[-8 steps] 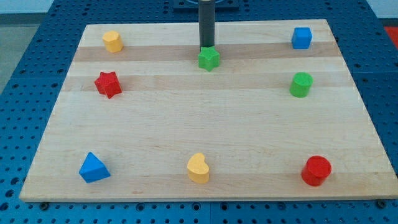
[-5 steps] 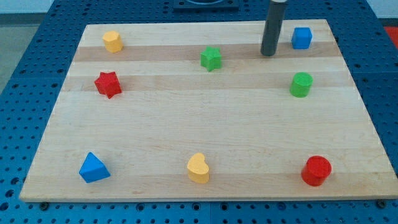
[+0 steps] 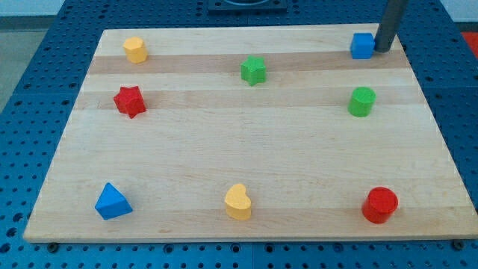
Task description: Move blue cube above to the green star
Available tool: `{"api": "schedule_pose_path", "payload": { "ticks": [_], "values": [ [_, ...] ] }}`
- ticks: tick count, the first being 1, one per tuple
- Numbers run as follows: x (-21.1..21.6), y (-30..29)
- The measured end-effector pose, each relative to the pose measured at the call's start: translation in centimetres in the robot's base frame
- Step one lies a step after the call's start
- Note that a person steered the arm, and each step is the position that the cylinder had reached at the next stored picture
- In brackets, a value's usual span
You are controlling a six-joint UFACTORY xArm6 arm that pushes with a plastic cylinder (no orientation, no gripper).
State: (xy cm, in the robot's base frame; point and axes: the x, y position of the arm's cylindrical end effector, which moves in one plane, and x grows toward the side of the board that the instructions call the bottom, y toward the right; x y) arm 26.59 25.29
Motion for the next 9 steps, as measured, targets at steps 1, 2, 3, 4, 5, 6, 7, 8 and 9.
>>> {"api": "schedule_pose_path", "payload": {
  "ticks": [1, 2, 3, 4, 5, 6, 7, 8, 9],
  "values": [
    [0.0, -2.1],
    [0.0, -4.7],
    [0.0, -7.2],
    [0.0, -9.7],
    [0.0, -12.1],
    [0.0, -14.2],
    [0.0, -16.2],
    [0.0, -18.3],
    [0.0, -20.3]
  ]
}}
